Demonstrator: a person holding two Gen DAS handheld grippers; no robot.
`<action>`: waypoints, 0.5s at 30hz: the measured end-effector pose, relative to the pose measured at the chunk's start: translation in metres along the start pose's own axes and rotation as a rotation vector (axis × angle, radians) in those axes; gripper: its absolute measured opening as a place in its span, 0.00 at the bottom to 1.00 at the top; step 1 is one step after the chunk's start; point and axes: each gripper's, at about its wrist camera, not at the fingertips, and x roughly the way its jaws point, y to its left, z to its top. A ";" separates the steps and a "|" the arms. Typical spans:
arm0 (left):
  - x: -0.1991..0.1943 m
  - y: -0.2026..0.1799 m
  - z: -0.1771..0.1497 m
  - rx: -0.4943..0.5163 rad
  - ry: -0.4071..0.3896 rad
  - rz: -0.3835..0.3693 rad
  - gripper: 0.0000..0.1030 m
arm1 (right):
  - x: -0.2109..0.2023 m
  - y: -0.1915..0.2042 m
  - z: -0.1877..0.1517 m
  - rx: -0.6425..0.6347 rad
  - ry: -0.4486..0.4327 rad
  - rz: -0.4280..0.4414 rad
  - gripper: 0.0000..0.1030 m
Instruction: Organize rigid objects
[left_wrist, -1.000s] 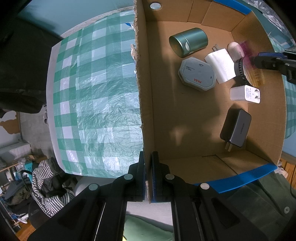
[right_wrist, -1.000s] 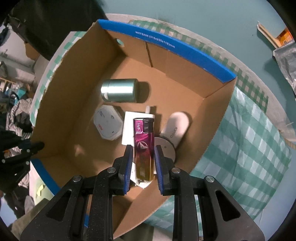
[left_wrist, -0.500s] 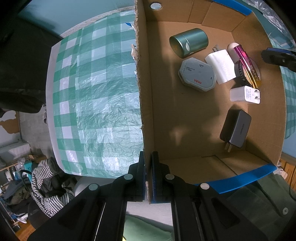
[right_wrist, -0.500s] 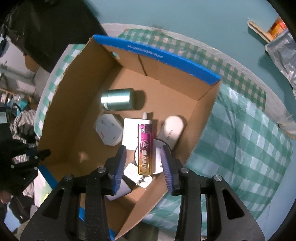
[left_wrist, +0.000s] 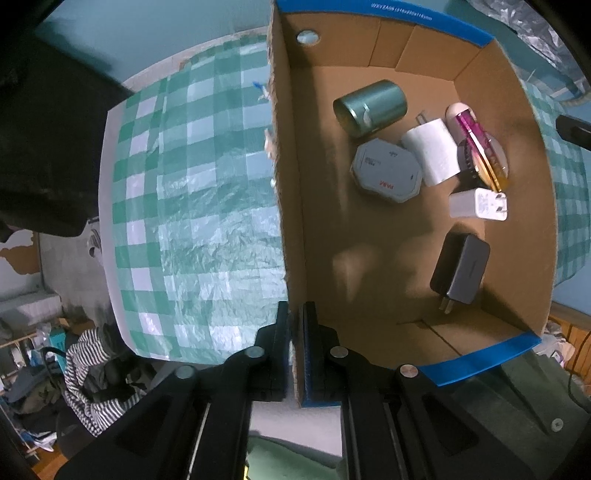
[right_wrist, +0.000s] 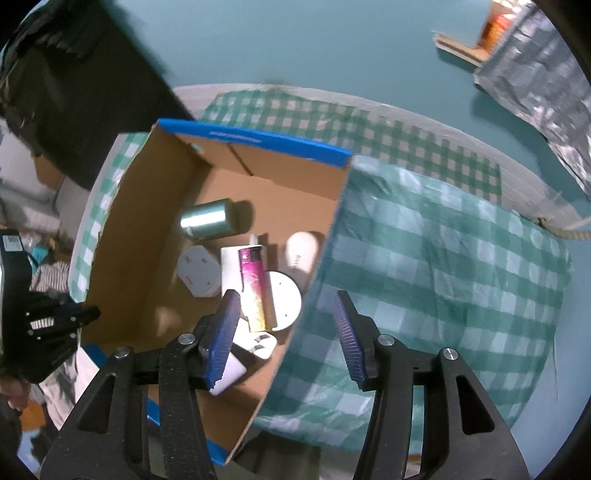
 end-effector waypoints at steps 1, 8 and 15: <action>-0.003 0.000 0.000 -0.001 -0.010 -0.001 0.09 | -0.004 -0.003 -0.002 0.012 -0.009 -0.005 0.54; -0.038 0.002 0.002 -0.041 -0.133 -0.050 0.22 | -0.036 -0.014 -0.014 0.086 -0.087 -0.034 0.56; -0.096 -0.010 -0.001 -0.020 -0.351 -0.070 0.41 | -0.085 -0.016 -0.024 0.119 -0.220 -0.093 0.61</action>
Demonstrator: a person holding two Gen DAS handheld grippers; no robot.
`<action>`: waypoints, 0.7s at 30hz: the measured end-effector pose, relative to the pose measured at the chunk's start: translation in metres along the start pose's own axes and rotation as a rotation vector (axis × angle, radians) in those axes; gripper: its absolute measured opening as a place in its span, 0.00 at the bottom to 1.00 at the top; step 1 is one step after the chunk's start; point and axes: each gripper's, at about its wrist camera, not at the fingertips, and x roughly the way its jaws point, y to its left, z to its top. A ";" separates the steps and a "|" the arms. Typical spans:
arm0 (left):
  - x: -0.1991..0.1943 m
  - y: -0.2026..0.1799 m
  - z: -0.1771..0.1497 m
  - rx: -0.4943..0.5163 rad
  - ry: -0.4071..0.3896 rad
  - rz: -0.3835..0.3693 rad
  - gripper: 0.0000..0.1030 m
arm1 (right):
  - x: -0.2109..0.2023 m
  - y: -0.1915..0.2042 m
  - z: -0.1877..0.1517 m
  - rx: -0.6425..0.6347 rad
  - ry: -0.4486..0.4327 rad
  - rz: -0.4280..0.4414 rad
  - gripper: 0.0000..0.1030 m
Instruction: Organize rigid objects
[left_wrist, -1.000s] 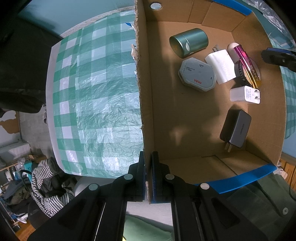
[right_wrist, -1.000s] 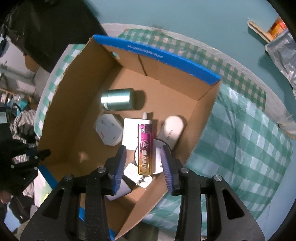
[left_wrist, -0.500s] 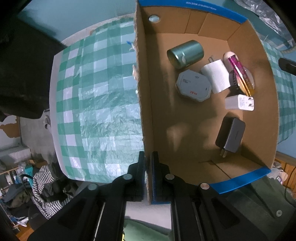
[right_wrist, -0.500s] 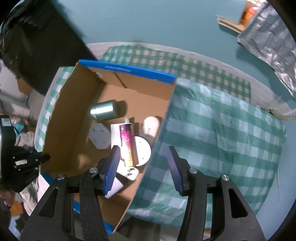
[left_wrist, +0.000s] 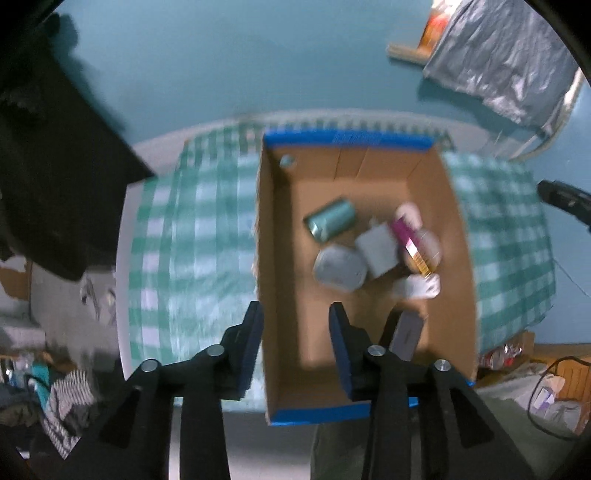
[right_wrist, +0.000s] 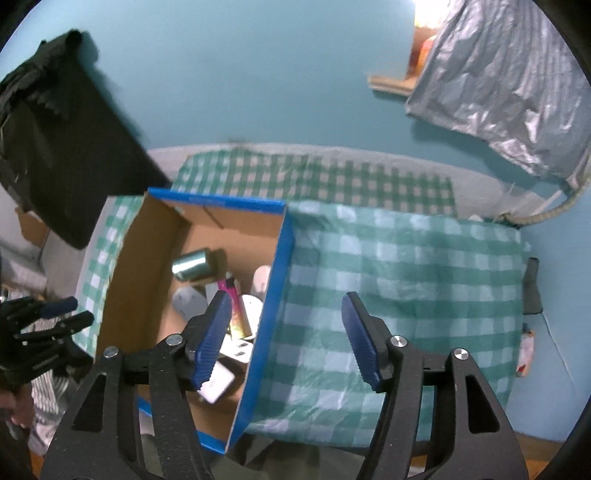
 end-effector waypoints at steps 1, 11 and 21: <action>-0.007 -0.002 0.002 0.005 -0.025 -0.007 0.43 | -0.005 -0.001 0.000 0.004 -0.012 -0.006 0.62; -0.057 -0.014 0.011 0.020 -0.221 -0.036 0.77 | -0.052 0.002 -0.004 -0.016 -0.120 -0.098 0.62; -0.092 -0.008 0.013 -0.021 -0.328 -0.016 0.81 | -0.098 0.010 -0.005 -0.039 -0.283 -0.162 0.65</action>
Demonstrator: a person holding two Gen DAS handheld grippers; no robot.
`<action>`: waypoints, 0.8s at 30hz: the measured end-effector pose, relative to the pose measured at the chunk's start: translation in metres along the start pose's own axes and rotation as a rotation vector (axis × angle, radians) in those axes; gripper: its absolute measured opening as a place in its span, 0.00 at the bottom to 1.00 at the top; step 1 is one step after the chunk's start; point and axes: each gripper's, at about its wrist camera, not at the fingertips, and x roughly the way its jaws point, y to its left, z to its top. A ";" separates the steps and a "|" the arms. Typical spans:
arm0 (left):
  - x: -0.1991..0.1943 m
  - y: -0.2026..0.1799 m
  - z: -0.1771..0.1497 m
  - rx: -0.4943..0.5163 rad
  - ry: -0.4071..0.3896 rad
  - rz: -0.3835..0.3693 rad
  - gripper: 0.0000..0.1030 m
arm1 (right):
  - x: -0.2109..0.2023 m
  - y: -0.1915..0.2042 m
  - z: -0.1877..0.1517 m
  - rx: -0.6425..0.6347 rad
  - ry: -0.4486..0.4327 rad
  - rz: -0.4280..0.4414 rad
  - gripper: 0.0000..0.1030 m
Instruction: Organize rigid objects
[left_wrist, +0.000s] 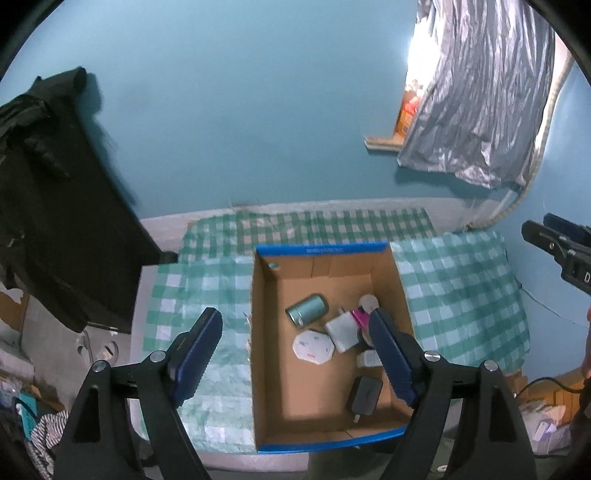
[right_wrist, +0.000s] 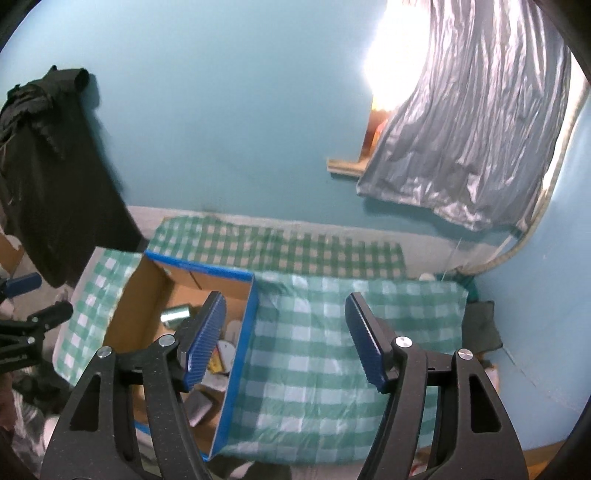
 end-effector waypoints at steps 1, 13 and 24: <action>-0.004 0.002 0.001 -0.010 -0.017 0.003 0.81 | -0.003 0.000 0.001 0.000 -0.013 -0.005 0.65; -0.026 0.008 -0.001 -0.064 -0.103 0.016 0.87 | -0.023 0.004 0.000 0.009 -0.084 -0.006 0.65; -0.038 0.010 -0.003 -0.074 -0.170 0.023 0.87 | -0.026 -0.002 -0.002 0.032 -0.084 -0.012 0.65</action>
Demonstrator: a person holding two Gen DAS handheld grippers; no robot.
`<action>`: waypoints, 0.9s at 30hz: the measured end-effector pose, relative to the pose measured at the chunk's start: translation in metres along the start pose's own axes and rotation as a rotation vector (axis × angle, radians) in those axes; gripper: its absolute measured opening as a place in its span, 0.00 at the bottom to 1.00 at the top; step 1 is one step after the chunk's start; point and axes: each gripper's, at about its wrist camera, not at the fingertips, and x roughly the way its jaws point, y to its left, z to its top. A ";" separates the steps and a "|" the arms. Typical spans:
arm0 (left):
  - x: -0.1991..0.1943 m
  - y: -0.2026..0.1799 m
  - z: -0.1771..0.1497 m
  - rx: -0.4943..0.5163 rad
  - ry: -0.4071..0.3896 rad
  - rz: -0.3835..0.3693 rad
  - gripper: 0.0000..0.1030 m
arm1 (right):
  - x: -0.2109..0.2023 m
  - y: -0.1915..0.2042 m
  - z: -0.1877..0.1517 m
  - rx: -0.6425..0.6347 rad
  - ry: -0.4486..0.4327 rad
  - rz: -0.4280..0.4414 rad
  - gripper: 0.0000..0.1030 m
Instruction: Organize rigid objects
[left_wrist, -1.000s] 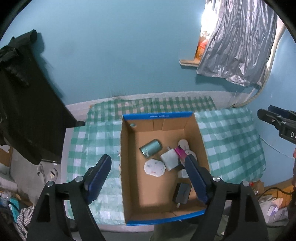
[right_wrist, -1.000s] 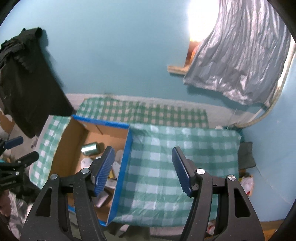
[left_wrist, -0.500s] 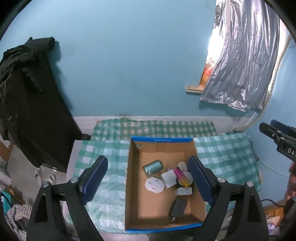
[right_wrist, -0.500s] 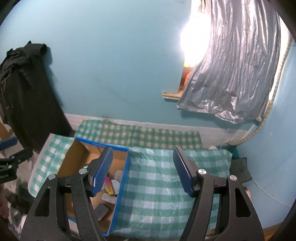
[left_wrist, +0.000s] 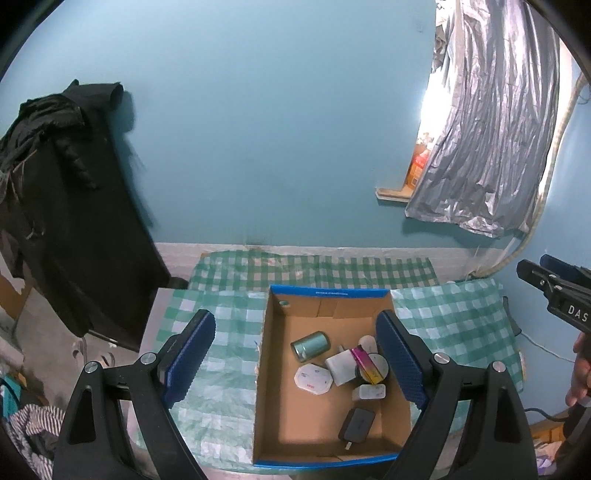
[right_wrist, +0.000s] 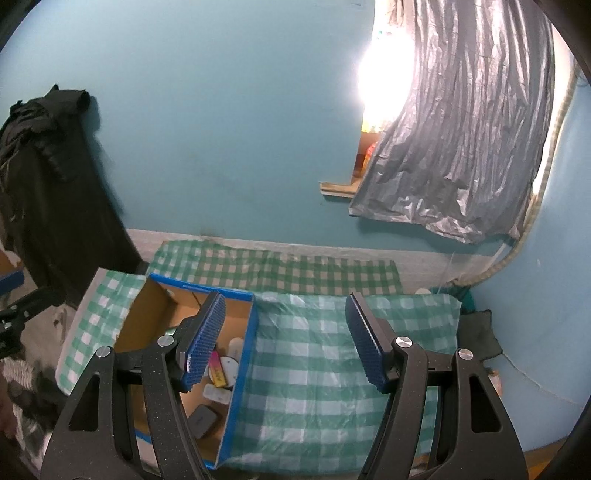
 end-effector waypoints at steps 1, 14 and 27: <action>0.000 0.000 0.000 0.005 -0.004 0.003 0.87 | 0.000 -0.002 0.000 0.005 -0.003 -0.001 0.65; -0.003 -0.009 -0.001 0.048 -0.018 0.012 0.87 | 0.002 -0.011 0.001 0.025 -0.001 -0.013 0.65; -0.004 -0.009 -0.001 0.035 -0.017 0.003 0.87 | 0.002 -0.011 0.001 0.020 0.001 -0.012 0.65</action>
